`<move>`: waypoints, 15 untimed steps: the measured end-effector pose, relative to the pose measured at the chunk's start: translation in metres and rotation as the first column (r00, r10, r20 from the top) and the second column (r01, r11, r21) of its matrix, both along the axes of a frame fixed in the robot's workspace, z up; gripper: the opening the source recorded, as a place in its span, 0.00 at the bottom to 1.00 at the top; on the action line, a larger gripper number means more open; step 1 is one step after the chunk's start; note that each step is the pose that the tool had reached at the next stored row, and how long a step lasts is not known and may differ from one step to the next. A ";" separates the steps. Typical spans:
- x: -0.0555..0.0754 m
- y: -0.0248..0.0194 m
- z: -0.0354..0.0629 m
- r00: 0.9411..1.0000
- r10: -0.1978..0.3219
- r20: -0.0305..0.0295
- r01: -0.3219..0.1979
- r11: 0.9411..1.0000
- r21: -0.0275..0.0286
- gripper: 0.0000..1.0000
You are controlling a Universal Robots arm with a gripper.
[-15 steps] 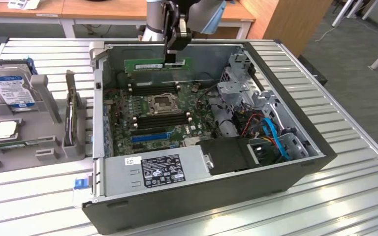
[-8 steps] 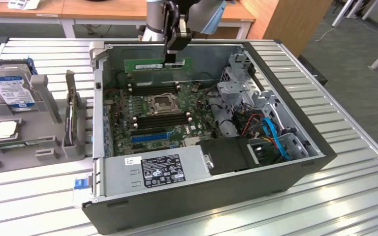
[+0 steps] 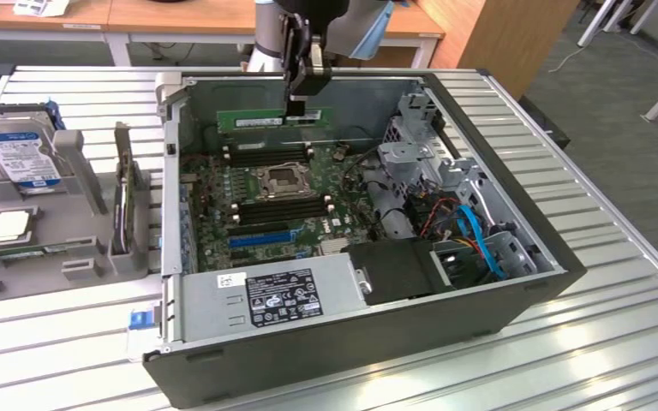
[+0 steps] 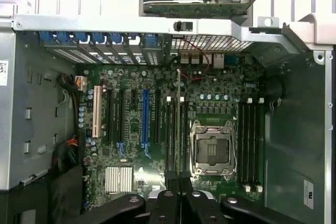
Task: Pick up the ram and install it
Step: 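Pick up the ram and move it above insertion slot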
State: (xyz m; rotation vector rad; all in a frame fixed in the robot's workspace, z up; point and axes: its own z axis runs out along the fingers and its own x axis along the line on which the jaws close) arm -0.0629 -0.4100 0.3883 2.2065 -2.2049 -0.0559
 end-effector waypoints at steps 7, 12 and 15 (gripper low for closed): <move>0.000 0.0000 -0.0086 1.000 0.000 0.000 0.000 1.000 0.001 0.12; 0.000 0.0000 -0.0090 1.000 0.000 0.000 0.000 1.000 0.002 0.12; 0.002 0.0000 -0.0092 1.000 0.000 0.000 0.000 1.000 0.002 0.12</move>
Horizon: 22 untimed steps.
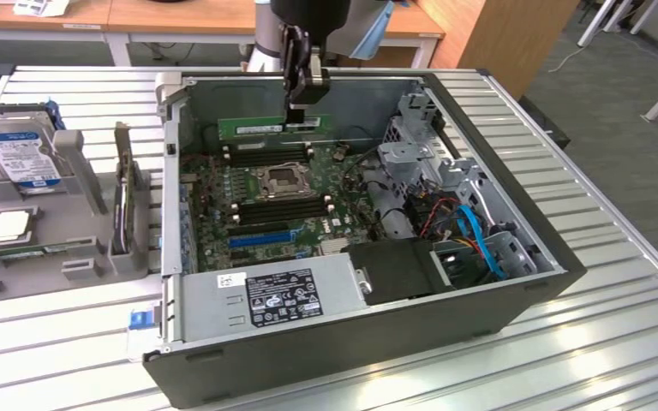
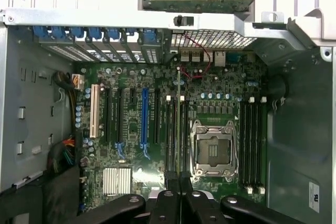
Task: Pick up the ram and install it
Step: 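Pick up the ram and move it above insertion slot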
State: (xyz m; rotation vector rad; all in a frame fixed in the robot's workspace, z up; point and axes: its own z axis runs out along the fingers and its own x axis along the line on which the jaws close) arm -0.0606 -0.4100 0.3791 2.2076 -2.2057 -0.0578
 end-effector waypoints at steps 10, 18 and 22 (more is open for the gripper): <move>0.014 0.0000 0.0000 1.000 0.000 0.000 0.000 1.000 0.000 0.12; 0.017 0.0000 0.0000 1.000 0.000 0.000 0.000 1.000 0.000 0.12; 0.017 0.0000 -0.0001 1.000 0.000 0.000 0.000 1.000 0.000 0.12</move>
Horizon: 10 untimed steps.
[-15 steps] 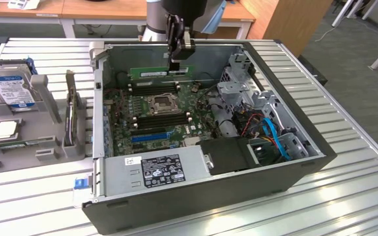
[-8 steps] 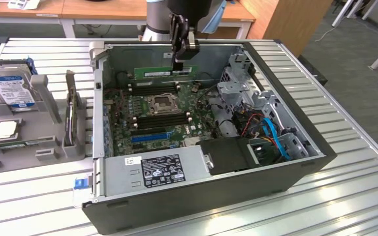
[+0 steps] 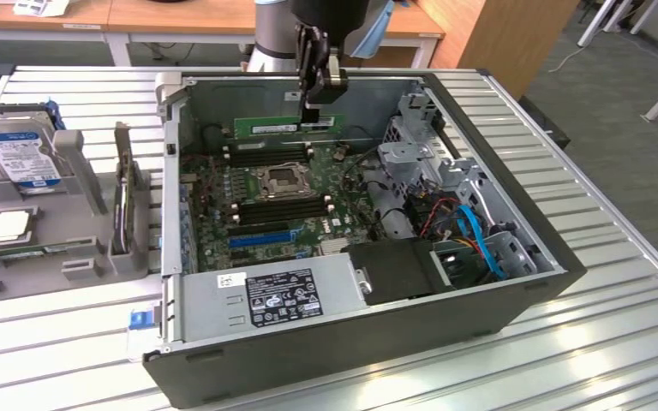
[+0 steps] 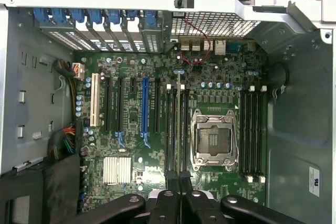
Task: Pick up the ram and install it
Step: 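Pick up the ram and move it above insertion slot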
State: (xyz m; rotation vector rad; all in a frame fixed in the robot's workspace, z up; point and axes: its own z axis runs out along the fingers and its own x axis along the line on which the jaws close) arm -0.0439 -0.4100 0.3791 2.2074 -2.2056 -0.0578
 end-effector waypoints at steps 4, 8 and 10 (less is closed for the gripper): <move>0.000 0.0000 -0.0001 1.000 0.000 0.000 0.000 1.000 0.000 0.12; 0.000 0.0000 -0.0028 1.000 0.000 0.000 0.000 1.000 0.001 0.12; 0.000 0.0000 -0.0047 1.000 0.000 0.000 0.000 1.000 0.000 0.12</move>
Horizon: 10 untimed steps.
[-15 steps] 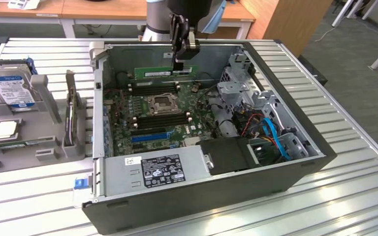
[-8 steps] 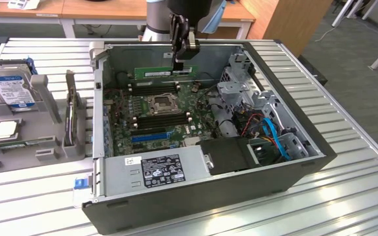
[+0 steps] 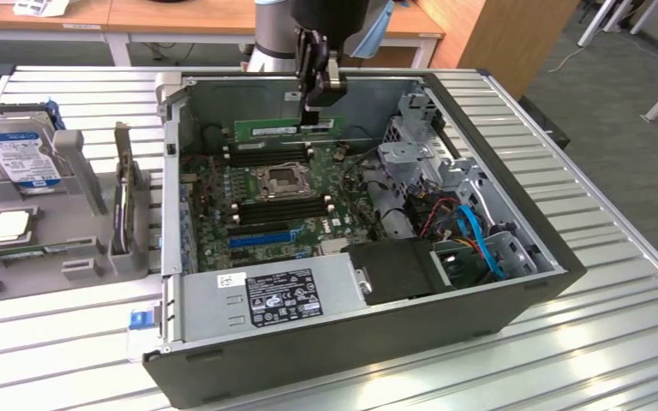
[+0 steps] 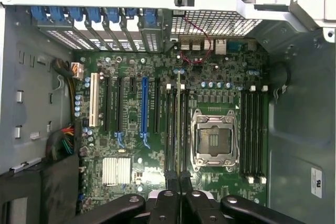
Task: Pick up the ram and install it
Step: 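Pick up the ram and move it above insertion slot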
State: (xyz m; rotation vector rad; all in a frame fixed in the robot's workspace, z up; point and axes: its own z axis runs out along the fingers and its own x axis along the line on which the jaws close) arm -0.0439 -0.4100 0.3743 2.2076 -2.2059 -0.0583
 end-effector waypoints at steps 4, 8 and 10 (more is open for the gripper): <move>0.000 0.0000 -0.0044 1.000 0.000 0.000 0.000 1.000 0.001 0.12; 0.000 0.0000 -0.0100 1.000 0.000 0.000 0.000 1.000 0.002 0.12; 0.000 0.0000 -0.0127 1.000 0.000 0.000 0.000 1.000 0.003 0.12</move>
